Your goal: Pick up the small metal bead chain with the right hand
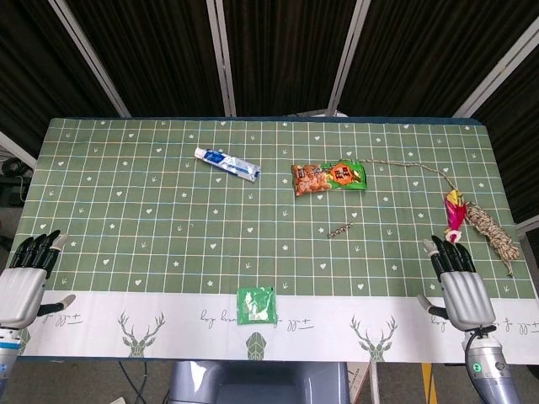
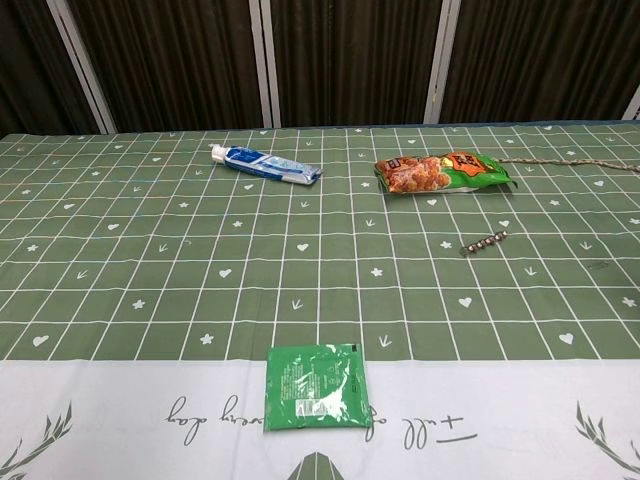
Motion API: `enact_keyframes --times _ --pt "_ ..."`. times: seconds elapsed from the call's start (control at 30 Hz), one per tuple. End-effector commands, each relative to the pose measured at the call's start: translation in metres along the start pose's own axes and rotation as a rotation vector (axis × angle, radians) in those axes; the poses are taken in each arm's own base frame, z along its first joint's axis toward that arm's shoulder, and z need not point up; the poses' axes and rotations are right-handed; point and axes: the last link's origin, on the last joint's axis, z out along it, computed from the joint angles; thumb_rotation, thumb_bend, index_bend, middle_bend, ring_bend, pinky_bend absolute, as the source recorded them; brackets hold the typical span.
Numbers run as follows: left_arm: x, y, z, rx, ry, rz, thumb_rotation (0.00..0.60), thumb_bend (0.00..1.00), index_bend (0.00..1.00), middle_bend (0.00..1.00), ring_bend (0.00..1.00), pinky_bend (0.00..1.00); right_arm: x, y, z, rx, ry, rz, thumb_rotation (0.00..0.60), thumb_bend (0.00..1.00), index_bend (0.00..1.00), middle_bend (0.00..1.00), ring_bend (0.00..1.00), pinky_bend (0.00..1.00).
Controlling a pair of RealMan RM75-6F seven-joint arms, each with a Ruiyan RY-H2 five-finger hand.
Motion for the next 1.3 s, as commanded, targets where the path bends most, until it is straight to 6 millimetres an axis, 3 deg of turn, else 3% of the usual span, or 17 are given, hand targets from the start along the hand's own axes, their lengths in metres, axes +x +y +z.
enact_keyframes --times 0.03,0.17,0.4,0.63,0.77,1.3 --pt "0.0 0.0 0.0 0.0 0.0 0.0 0.6 0.05 0.0 0.0 0.0 0.0 0.0 -0.001 0.002 0.005 0.003 0.002 0.6 0.14 0.0 0.0 0.0 0.0" --pt "0.0 0.0 0.0 0.002 0.001 -0.001 0.6 0.05 0.0 0.0 0.0 0.0 0.002 -0.006 0.013 0.026 0.01 0.02 0.6 0.14 0.03 0.0 0.0 0.0" --pt "-0.001 0.0 0.002 0.003 -0.005 -0.005 0.6 0.05 0.0 0.0 0.0 0.0 0.004 -0.02 0.053 0.073 0.047 0.018 0.6 0.14 0.27 0.03 0.0 0.0" --pt "-0.001 0.0 0.002 0.002 -0.01 -0.015 0.6 0.05 0.0 0.0 0.0 0.0 -0.01 -0.042 0.12 0.114 0.043 0.027 0.6 0.15 0.4 0.11 0.0 0.0" --pt "-0.001 0.0 0.002 0.001 -0.017 -0.02 0.6 0.05 0.0 0.0 0.0 0.0 -0.023 -0.048 0.144 0.12 0.024 0.011 0.6 0.16 0.42 0.13 0.0 0.0" --pt "-0.002 0.0 0.004 0.007 -0.039 -0.039 0.6 0.05 0.0 0.0 0.0 0.0 -0.068 -0.066 0.198 0.116 -0.057 -0.008 0.6 0.16 0.46 0.13 0.0 0.0"
